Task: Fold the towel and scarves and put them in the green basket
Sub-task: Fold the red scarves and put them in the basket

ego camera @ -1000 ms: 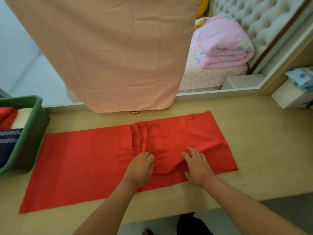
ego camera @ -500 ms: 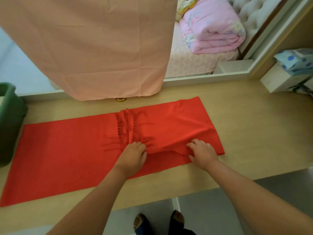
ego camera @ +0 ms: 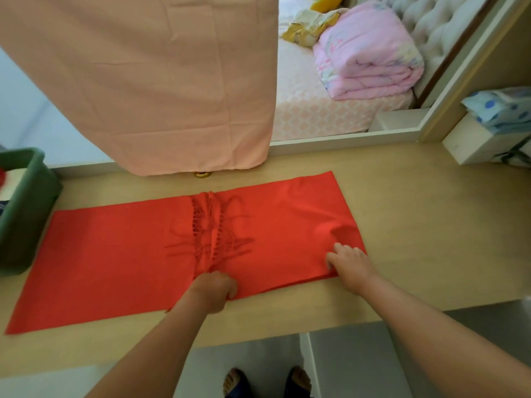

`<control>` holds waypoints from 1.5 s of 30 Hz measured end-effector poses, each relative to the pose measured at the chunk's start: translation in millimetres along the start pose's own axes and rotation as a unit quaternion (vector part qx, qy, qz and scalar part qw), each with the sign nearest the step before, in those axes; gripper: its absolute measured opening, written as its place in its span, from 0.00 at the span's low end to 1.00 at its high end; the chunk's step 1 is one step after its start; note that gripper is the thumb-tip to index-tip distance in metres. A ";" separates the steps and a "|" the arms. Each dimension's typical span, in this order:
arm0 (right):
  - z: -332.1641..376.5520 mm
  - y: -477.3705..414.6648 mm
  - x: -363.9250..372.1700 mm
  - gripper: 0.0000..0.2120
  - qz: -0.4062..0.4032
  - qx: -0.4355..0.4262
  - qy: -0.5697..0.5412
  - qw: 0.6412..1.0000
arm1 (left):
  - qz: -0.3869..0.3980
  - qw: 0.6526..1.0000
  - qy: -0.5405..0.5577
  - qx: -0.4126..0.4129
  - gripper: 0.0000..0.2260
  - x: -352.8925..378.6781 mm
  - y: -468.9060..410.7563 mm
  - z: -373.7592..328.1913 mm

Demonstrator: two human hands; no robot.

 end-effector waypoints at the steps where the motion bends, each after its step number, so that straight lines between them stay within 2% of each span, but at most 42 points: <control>1: -6.0 2.8 4.0 0.11 0.047 0.010 -0.005 0.999 | -0.009 1.000 -0.018 -0.024 0.12 -6.5 -0.4 -6.9; 2: -11.5 4.9 6.0 0.09 0.079 0.026 -0.030 0.996 | -0.030 0.998 -0.030 -0.045 0.13 -13.3 -2.5 -11.8; 3: -16.5 5.1 6.6 0.08 0.074 0.042 -0.073 0.994 | -0.055 0.996 -0.024 -0.062 0.14 -19.9 -6.2 -14.4; 5: -27.1 0.0 4.8 0.09 -0.003 0.065 -0.143 0.988 | -0.116 0.991 0.022 -0.065 0.13 -30.5 -16.3 -19.2; 7: -35.3 -5.6 2.9 0.16 -0.076 0.079 -0.216 0.970 | -0.163 0.983 0.071 -0.045 0.17 -34.1 -27.3 -24.4; 8: -38.1 -7.4 3.6 0.21 -0.082 0.081 -0.251 0.961 | -0.158 0.982 0.090 -0.042 0.22 -33.0 -31.5 -28.2; 10: -42.4 -6.8 8.0 0.29 -0.024 0.083 -0.266 0.960 | -0.092 0.984 0.131 -0.072 0.28 -22.2 -38.7 -30.9; 13: -55.2 0.0 17.3 0.35 0.055 0.078 -0.205 0.974 | -0.003 0.976 0.150 -0.154 0.28 -5.3 -40.2 -24.1; 15: -65.7 6.2 17.8 0.36 0.052 0.084 -0.193 0.976 | 0.001 0.975 0.108 -0.194 0.28 -7.9 -36.1 -22.4; 18: -75.2 11.7 16.9 0.36 0.023 0.076 -0.201 0.976 | -0.063 0.974 -0.026 -0.217 0.25 -32.0 -37.4 -33.8; 20: -81.0 14.4 16.7 0.30 -0.010 0.086 -0.186 0.979 | -0.142 0.970 -0.019 -0.199 0.20 -53.1 -48.8 -48.0; 23: -82.0 17.6 22.6 0.24 -0.037 0.099 -0.177 0.978 | -0.227 0.970 0.046 -0.075 0.15 -77.8 -75.8 -86.1; 26: -75.7 16.6 26.8 0.21 -0.065 0.110 -0.190 0.973 | -0.227 0.963 0.129 0.066 0.16 -94.6 -100.5 -140.8; 28: -73.3 12.9 29.4 0.19 -0.077 0.122 -0.194 0.970 | -0.211 0.960 0.139 0.117 0.18 -96.2 -115.3 -171.9; 31: -76.0 11.6 31.9 0.14 -0.093 0.137 -0.208 0.964 | -0.207 0.962 0.128 0.128 0.19 -92.5 -133.2 -198.0; 34: -80.9 13.6 33.7 0.13 -0.100 0.144 -0.216 0.961 | -0.210 0.964 0.104 0.122 0.15 -84.0 -146.2 -204.3; 37: -80.1 14.9 32.8 0.22 -0.106 0.149 -0.207 0.961 | -0.255 0.950 0.142 0.109 0.09 -81.8 -151.9 -201.4; 40: -74.2 11.4 33.1 0.30 -0.105 0.161 -0.177 0.965 | -0.295 0.920 0.246 0.083 0.07 -86.1 -152.4 -194.0; 42: -71.0 7.0 29.5 0.24 -0.140 0.167 -0.171 0.961 | -0.304 0.898 0.305 0.088 0.06 -91.1 -148.6 -190.0; 45: -74.1 3.4 22.7 0.11 -0.192 0.167 -0.146 0.956 | -0.272 0.907 0.296 0.125 0.06 -90.8 -145.2 -189.2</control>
Point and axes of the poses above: each hand's wrist, its own y-axis away from the middle knuckle, its own x-axis out of the palm, z = x × y, the point moved 5 cm from there along -y, towards the middle knuckle, and after that the axes turned 2 degrees about x, right-handed, at the moved point
